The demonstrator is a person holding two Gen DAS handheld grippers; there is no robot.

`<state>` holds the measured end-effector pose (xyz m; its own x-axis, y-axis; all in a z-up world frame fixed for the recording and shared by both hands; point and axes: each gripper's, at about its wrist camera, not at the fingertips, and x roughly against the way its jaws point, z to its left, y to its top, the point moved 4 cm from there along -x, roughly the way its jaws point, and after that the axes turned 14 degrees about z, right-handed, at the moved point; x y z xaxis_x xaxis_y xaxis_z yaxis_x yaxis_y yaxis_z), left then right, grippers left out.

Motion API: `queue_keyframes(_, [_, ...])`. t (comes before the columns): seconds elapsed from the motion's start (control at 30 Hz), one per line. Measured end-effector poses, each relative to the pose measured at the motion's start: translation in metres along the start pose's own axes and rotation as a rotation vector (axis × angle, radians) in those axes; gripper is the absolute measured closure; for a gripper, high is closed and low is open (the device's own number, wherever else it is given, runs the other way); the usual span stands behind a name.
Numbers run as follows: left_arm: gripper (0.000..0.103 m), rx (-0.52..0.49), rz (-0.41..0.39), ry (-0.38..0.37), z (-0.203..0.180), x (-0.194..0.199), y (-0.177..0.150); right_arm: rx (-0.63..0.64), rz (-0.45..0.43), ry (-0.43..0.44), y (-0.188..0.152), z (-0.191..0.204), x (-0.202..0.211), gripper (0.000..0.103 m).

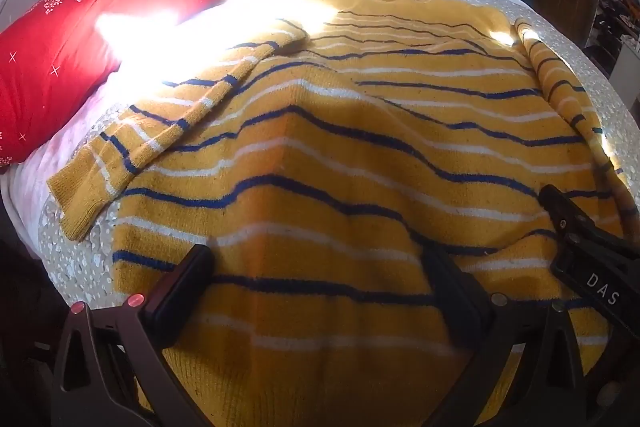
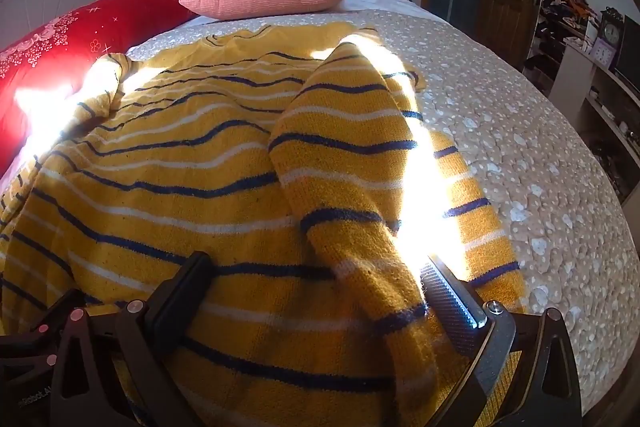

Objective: Fold small clothes

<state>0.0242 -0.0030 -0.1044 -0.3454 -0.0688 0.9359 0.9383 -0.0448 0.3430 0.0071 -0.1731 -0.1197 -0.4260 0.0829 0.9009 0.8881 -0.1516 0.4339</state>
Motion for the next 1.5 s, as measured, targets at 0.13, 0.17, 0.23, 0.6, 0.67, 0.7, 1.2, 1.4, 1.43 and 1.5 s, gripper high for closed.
queue_keyframes(0.13, [0.0,0.005,-0.005,-0.001,-0.003,-0.001,0.003,-0.001,0.0,0.0,0.001,0.0,0.0,0.0])
queue_keyframes(0.17, [0.0,0.006,-0.006,-0.003,-0.003,-0.001,0.003,-0.002,0.0,0.0,0.001,0.0,0.0,0.0])
queue_keyframes(0.23, [0.0,0.006,-0.006,-0.002,-0.002,-0.001,0.003,-0.002,-0.001,-0.001,0.001,-0.001,0.0,0.0])
queue_keyframes(0.6, [0.0,0.005,-0.017,0.012,-0.008,-0.001,0.002,0.002,0.001,-0.004,0.007,0.005,0.001,0.0])
queue_keyframes(0.67, [0.0,0.005,-0.013,0.012,-0.008,-0.001,0.002,0.004,0.002,-0.005,0.006,0.005,0.002,0.0])
queue_keyframes(0.7, [0.0,0.006,-0.011,0.012,-0.008,-0.001,0.002,0.004,0.003,-0.005,0.008,0.005,0.003,0.0])
queue_keyframes(1.2, [0.0,0.005,0.03,0.007,-0.005,-0.004,0.008,0.019,0.002,0.017,0.004,0.003,0.003,0.0])
queue_keyframes(1.4, [0.0,-0.011,0.04,-0.005,-0.004,-0.004,0.007,0.023,-0.025,0.023,0.003,0.005,0.004,0.0])
queue_keyframes(1.43, [0.0,-0.011,0.041,-0.003,-0.005,-0.004,0.007,0.019,-0.021,0.033,0.002,0.004,0.004,0.0])
queue_keyframes(1.5, [0.0,-0.015,0.044,0.001,-0.005,-0.004,0.008,0.015,-0.032,0.042,0.002,0.005,0.004,0.0])
